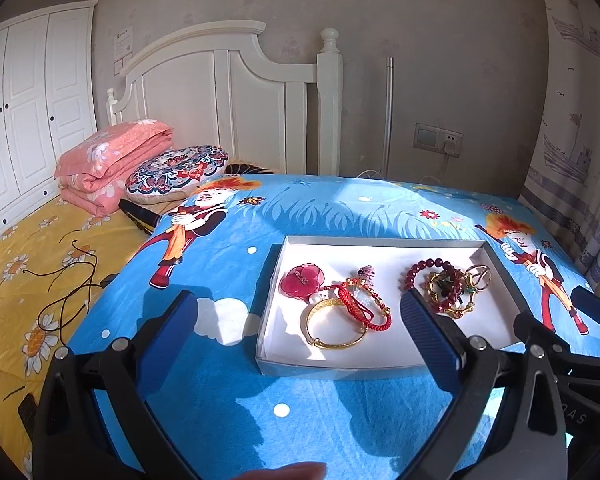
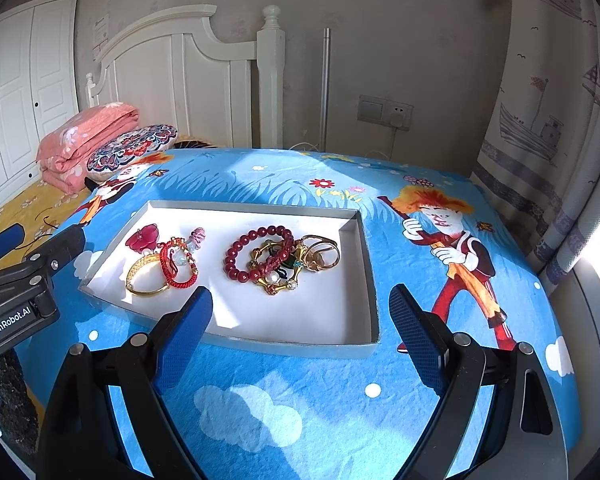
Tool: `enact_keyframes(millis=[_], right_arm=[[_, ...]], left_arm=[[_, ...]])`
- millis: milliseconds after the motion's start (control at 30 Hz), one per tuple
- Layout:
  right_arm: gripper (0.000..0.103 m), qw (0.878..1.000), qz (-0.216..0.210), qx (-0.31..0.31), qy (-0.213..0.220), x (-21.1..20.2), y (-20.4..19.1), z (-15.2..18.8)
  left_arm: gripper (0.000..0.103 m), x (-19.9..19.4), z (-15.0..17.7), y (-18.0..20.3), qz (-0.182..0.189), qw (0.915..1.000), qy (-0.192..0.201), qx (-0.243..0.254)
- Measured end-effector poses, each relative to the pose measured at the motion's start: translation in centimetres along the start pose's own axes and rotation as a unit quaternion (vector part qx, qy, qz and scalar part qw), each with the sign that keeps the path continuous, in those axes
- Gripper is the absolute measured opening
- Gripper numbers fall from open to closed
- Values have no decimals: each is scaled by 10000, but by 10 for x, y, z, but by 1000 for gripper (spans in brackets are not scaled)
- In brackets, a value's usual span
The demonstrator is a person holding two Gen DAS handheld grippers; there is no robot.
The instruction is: Organize jewelry
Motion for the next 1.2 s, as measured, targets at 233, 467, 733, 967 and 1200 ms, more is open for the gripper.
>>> enact_keyframes(millis=[233, 467, 733, 967, 1200], right_arm=[[84, 10000, 1, -7, 2, 0, 0, 0], [84, 10000, -4, -7, -1, 0, 0, 0], [84, 10000, -6, -19, 5, -1, -2, 0], [84, 10000, 2, -5, 10, -2, -2, 0], [84, 10000, 2, 1, 23, -3, 0, 0]], left_arm=[[98, 0, 1, 1, -8, 10000, -26, 23], [98, 1, 1, 1, -8, 10000, -25, 29], [98, 1, 0, 2, -11, 10000, -19, 32], [98, 1, -3, 2, -28, 10000, -16, 22], [98, 0, -3, 1, -76, 10000, -4, 36]])
Point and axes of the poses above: each gripper's, at about its wrist camera, not at the fingertips, and x roughly the way its jaws point, y to its right, z to its underside, the point moved 7 cm from there along x, roughly the way its jaws point, and after that the axes turned 12 degrees about -y, right-handed, at the moved point
